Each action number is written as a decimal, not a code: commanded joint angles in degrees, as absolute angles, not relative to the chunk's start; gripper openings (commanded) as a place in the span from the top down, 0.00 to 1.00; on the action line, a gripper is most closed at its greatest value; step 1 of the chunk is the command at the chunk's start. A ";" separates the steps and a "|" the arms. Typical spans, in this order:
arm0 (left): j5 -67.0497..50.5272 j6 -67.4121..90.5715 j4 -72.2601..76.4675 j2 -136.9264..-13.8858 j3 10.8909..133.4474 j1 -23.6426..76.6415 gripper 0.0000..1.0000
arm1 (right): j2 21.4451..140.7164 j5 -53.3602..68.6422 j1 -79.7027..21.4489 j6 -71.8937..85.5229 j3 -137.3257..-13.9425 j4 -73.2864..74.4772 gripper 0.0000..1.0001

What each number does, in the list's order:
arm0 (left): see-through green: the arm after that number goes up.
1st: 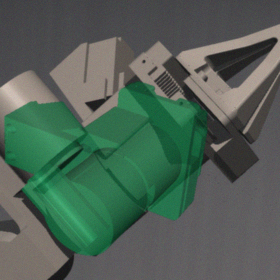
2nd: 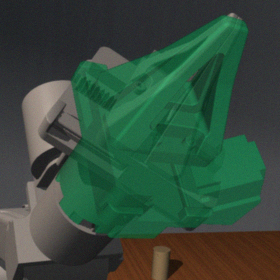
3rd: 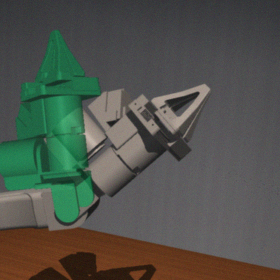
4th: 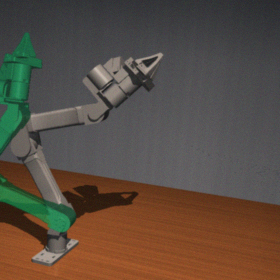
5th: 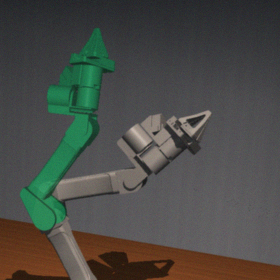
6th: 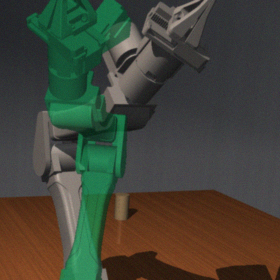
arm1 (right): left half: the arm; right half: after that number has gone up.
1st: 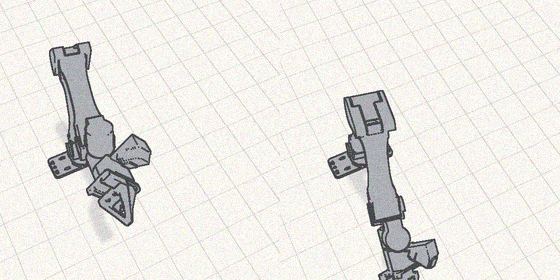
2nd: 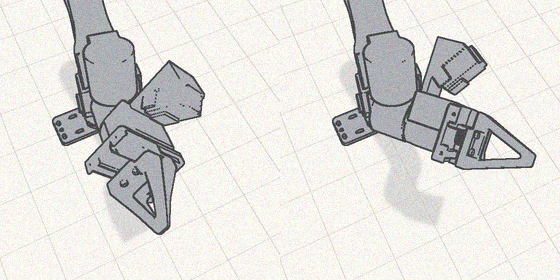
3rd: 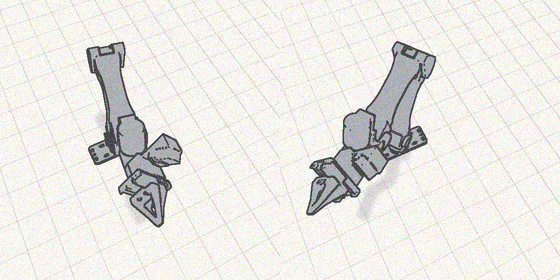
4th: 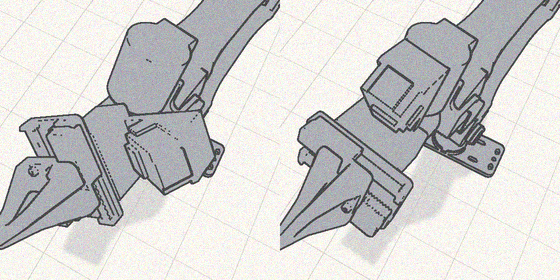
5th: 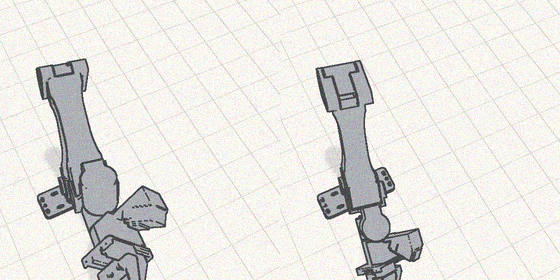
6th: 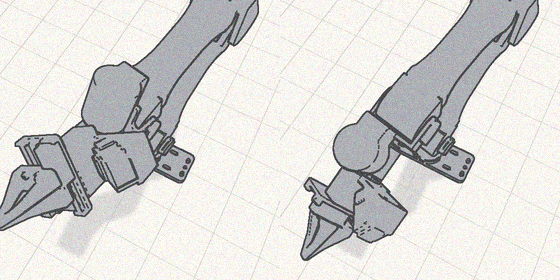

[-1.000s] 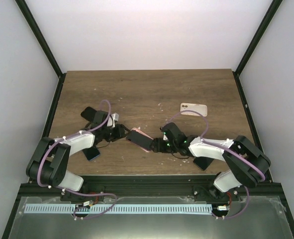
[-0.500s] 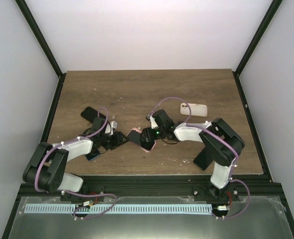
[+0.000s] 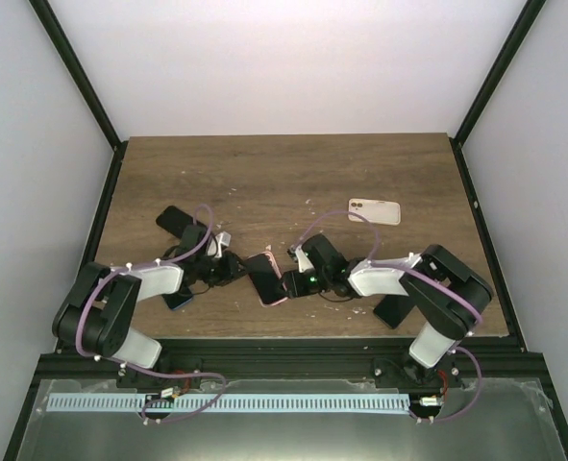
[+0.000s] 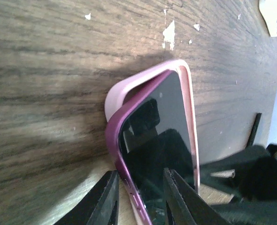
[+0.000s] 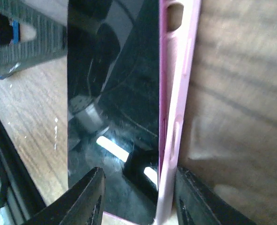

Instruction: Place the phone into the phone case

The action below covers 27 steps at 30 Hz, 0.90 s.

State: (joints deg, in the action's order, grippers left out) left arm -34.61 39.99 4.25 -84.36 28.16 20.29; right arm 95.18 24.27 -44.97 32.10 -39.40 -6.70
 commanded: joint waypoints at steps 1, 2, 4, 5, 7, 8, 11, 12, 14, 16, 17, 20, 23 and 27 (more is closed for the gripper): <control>-37.78 38.94 7.63 -87.33 31.53 20.39 0.72 | 93.01 24.67 -47.58 39.84 -35.99 -9.00 0.60; -38.28 38.56 7.57 -88.03 32.32 20.39 0.73 | 92.34 24.69 -47.89 40.49 -35.71 -9.72 0.61; -38.68 38.21 6.82 -89.02 33.81 20.39 0.73 | 91.35 24.40 -48.31 41.21 -35.69 -10.53 0.63; -38.50 38.03 6.27 -89.17 34.48 20.39 0.73 | 91.18 23.65 -48.34 41.30 -35.96 -10.04 0.63; -37.55 37.83 4.82 -88.54 34.88 20.39 0.68 | 90.66 20.06 -48.34 41.39 -36.75 -7.18 0.63; -37.00 37.75 4.23 -87.96 34.64 20.39 0.66 | 90.43 18.35 -48.30 41.21 -36.96 -6.46 0.63; -35.58 37.25 2.36 -86.17 33.84 20.39 0.60 | 90.07 15.97 -47.64 40.86 -37.38 -6.39 0.62; -35.11 37.08 1.72 -85.84 33.57 20.39 0.58 | 90.46 15.84 -47.31 40.81 -37.73 -6.54 0.61; -35.05 36.80 1.01 -85.70 33.07 20.39 0.57 | 91.51 15.76 -46.67 40.90 -38.72 -6.54 0.60; -35.77 37.22 1.65 -85.88 32.45 20.39 0.60 | 92.55 15.77 -46.33 40.76 -39.49 -7.19 0.62; -36.23 37.56 2.32 -85.95 32.16 20.39 0.62 | 93.14 15.79 -46.18 40.69 -39.83 -7.66 0.63; -36.75 37.96 3.23 -86.34 31.82 20.39 0.67 | 95.44 16.73 -45.37 40.38 -41.03 -8.78 0.71; -36.70 37.63 3.30 -86.91 31.99 20.39 0.70 | 97.59 17.92 -44.77 40.17 -41.78 -10.17 0.78; -37.02 37.67 4.39 -87.99 31.88 20.48 0.73 | 99.02 18.32 -44.31 40.42 -42.01 -11.01 0.80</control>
State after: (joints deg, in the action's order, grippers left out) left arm -36.25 38.37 2.59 -86.83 32.25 20.29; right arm 97.62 18.24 -44.86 40.56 -40.60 -9.61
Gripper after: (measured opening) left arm 0.284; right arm 0.201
